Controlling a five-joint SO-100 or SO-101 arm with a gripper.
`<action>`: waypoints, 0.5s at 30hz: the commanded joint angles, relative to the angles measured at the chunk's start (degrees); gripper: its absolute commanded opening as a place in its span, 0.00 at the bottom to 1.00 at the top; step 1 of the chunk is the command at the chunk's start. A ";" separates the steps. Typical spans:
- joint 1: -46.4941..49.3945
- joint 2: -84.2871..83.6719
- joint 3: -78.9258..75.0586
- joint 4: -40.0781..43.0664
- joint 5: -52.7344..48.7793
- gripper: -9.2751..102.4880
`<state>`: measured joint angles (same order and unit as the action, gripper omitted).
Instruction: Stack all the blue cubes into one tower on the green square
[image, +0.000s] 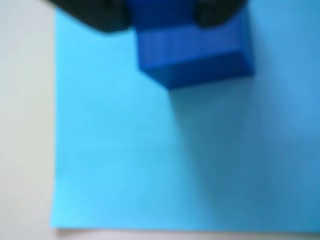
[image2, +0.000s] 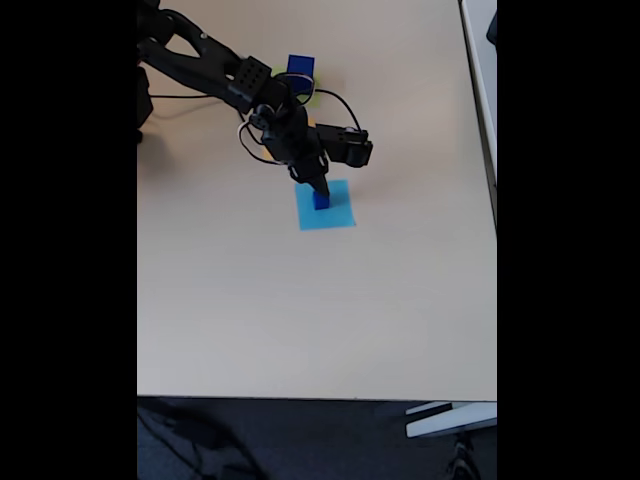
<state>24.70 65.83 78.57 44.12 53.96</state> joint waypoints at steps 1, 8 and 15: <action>-0.26 2.11 -0.79 -0.79 0.62 0.08; -0.35 2.11 -0.62 -0.53 0.62 0.08; 0.09 1.85 -0.26 -0.70 0.53 0.08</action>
<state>24.43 65.83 78.57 44.12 53.96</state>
